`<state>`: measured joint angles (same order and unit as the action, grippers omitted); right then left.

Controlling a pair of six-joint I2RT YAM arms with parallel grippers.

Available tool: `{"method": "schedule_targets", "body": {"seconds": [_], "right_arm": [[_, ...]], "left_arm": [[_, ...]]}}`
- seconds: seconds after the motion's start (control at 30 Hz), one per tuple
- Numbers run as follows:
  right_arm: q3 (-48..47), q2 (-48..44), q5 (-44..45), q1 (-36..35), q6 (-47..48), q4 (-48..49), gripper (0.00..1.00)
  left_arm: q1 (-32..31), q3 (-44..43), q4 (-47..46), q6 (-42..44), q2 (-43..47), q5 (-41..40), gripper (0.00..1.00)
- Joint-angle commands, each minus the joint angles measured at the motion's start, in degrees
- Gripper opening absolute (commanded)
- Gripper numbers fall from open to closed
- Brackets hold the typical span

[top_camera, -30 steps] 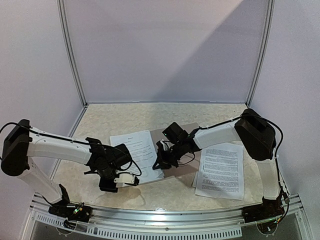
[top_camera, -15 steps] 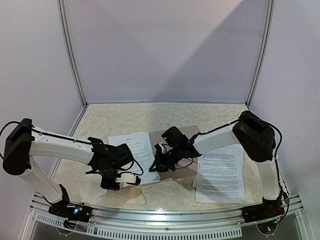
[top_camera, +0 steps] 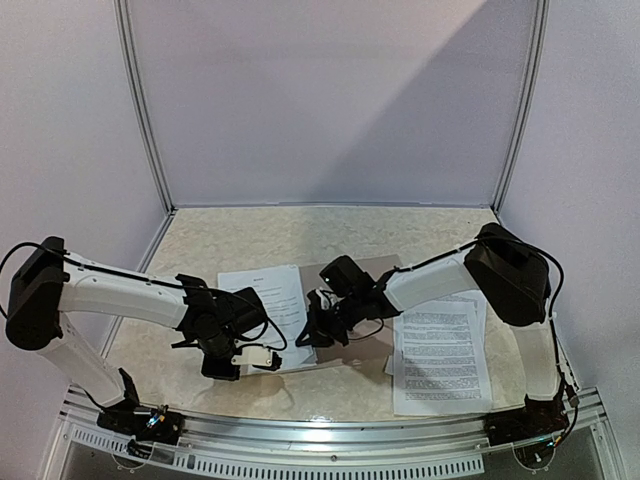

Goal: Put the files into the folder
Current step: Insert the folder to form pockets on the folder.

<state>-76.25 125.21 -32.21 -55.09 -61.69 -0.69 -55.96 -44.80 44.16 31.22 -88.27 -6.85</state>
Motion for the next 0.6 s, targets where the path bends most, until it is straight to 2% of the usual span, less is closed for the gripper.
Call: {"method": "schedule_targets", "body": {"seconds": [0.0, 0.17, 0.3, 0.37, 0.57], "right_arm": [[-1.0, -1.0, -0.4, -1.5, 0.4, -5.1, 0.00], [-2.8, -2.6, 1.0, -1.5, 3.6, -10.1, 0.04], [-7.2, -2.6, 3.7, -1.4, 7.4, -17.9, 0.19], [-9.3, -3.0, 6.2, -1.3, 10.2, -22.8, 0.23], [-9.1, -4.2, 9.0, -1.0, 13.2, -27.7, 0.22]], "left_arm": [[0.5, 2.3, -8.5, -1.1, -3.9, -3.4, 0.46], [0.8, 2.3, -8.4, -1.1, -3.9, -3.3, 0.45], [0.9, 2.3, -8.0, -1.0, -3.7, -2.6, 0.45], [0.9, 2.5, -7.9, -1.0, -3.6, -2.3, 0.45], [0.9, 2.5, -7.8, -1.0, -3.7, -2.3, 0.45]]}}
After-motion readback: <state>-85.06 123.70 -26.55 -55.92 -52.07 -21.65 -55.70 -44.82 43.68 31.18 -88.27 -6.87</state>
